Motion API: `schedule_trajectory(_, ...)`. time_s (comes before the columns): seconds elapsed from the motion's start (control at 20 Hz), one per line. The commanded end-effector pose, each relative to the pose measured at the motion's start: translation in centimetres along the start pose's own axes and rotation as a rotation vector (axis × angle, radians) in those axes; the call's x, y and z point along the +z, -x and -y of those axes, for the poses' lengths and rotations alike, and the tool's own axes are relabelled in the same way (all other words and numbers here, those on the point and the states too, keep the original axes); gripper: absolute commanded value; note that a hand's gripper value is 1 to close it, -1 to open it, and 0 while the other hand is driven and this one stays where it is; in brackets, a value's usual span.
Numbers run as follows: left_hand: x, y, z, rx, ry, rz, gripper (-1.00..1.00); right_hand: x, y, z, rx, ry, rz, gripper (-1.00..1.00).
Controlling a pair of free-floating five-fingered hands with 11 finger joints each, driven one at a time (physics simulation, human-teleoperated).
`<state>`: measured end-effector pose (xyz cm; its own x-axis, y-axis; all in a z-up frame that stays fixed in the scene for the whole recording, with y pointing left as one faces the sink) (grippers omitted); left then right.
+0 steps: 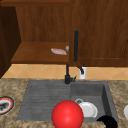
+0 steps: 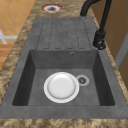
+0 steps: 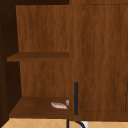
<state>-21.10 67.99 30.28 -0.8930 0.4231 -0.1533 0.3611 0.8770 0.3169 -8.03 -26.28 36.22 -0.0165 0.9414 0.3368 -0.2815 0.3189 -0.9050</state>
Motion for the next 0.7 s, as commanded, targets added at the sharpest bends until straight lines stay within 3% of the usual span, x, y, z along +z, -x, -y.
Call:
schedule_trajectory(0.0, 0.1, 0.3, 0.7, 0.030, 0.118, -0.030, -1.00, 0.0, 0.0, 0.0, 0.000, 0.000, 0.000, 0.00)
schedule_trajectory(0.45, -0.2, 0.6, 2.7, 0.066, 0.212, -0.098, -1.00, 0.0, 0.0, 0.0, 0.000, 0.000, 0.000, 0.00)
schedule_trajectory(0.55, -0.4, 1.1, 3.4, 0.071, 0.220, -0.107, -1.00, 0.0, 0.0, 0.0, 0.000, 0.000, 0.000, 0.00)
schedule_trajectory(0.6, -0.3, 1.0, 3.2, 0.058, 0.187, -0.103, -1.00, 0.0, 0.0, 0.0, 0.000, 0.000, 0.000, 0.00)
schedule_trajectory(0.65, 0.0, 0.7, 2.5, 0.045, 0.136, -0.078, -1.00, 0.0, 0.0, 0.0, 0.000, 0.000, 0.000, 0.00)
